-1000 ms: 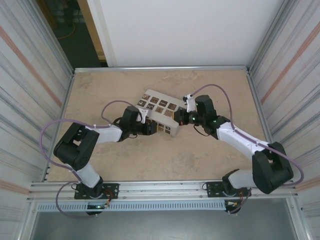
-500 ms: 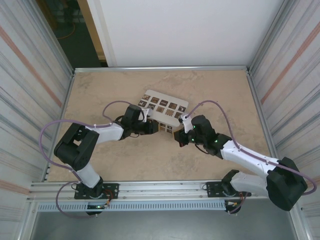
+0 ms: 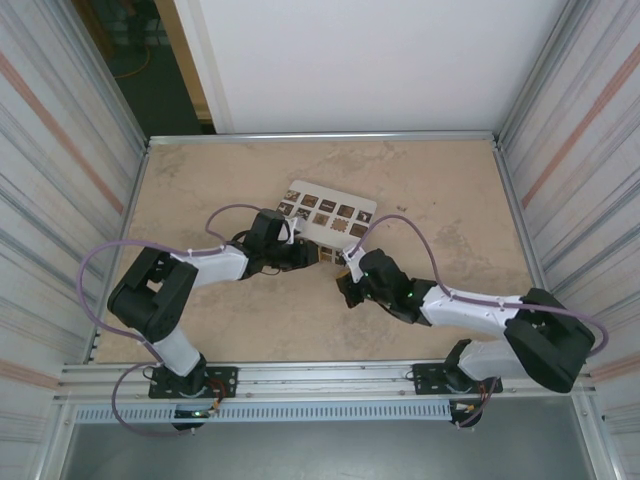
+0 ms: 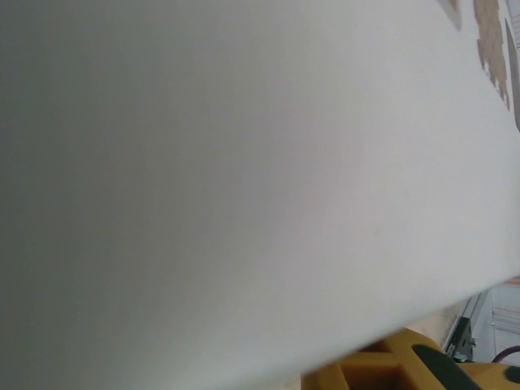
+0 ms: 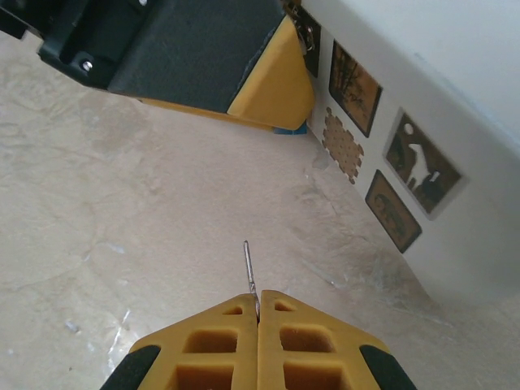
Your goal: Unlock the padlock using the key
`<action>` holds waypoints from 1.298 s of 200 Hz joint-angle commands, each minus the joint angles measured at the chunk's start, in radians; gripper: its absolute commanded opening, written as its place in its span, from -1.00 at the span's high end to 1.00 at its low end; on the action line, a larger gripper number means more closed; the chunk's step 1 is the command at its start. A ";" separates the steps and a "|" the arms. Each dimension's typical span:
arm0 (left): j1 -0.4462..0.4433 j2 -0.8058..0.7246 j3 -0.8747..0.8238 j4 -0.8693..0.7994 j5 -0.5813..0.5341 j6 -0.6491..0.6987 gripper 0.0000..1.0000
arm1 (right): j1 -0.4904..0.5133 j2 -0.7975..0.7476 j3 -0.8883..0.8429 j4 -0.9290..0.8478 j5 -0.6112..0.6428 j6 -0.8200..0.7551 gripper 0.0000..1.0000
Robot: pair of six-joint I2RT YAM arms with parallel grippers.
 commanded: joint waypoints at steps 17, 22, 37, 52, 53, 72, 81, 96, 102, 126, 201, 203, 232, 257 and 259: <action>-0.014 -0.052 0.035 0.022 0.069 -0.077 0.88 | 0.019 0.070 -0.036 0.167 0.112 -0.036 1.00; -0.014 -0.052 0.037 0.020 0.072 -0.082 0.88 | 0.019 0.078 -0.040 0.179 0.120 -0.037 1.00; -0.014 -0.049 0.038 0.016 0.080 -0.097 0.89 | 0.022 0.097 -0.053 0.219 0.143 -0.037 1.00; -0.014 -0.046 0.037 0.018 0.086 -0.112 0.89 | 0.027 0.117 -0.063 0.258 0.163 -0.036 1.00; -0.014 -0.045 0.037 0.018 0.086 -0.112 0.89 | 0.027 0.118 -0.064 0.260 0.163 -0.036 1.00; -0.015 -0.040 0.038 0.029 0.094 -0.128 0.89 | 0.033 0.145 -0.066 0.294 0.182 -0.031 1.00; -0.016 -0.037 0.040 0.031 0.097 -0.137 0.89 | 0.034 0.158 -0.069 0.316 0.191 -0.029 1.00; -0.016 -0.029 0.047 0.026 0.103 -0.148 0.89 | 0.034 0.177 -0.074 0.354 0.205 -0.020 1.00; -0.015 -0.028 0.049 0.028 0.104 -0.151 0.89 | 0.034 0.185 -0.075 0.370 0.206 -0.017 1.00; -0.019 -0.017 0.054 0.029 0.103 -0.159 0.89 | 0.034 0.215 -0.079 0.432 0.216 0.001 1.00; -0.027 -0.011 0.061 0.028 0.093 -0.169 0.89 | 0.033 0.279 -0.044 0.502 0.230 0.009 1.00; -0.027 -0.011 0.061 0.028 0.093 -0.168 0.89 | 0.032 0.277 -0.044 0.502 0.231 0.009 1.00; -0.026 -0.014 0.061 0.026 0.091 -0.166 0.90 | 0.033 0.264 -0.049 0.494 0.231 0.014 1.00; -0.027 -0.015 0.061 0.028 0.091 -0.166 0.90 | 0.033 0.250 -0.050 0.490 0.227 0.020 1.00; -0.027 -0.014 0.061 0.029 0.091 -0.166 0.90 | 0.033 0.249 -0.049 0.491 0.226 0.020 1.00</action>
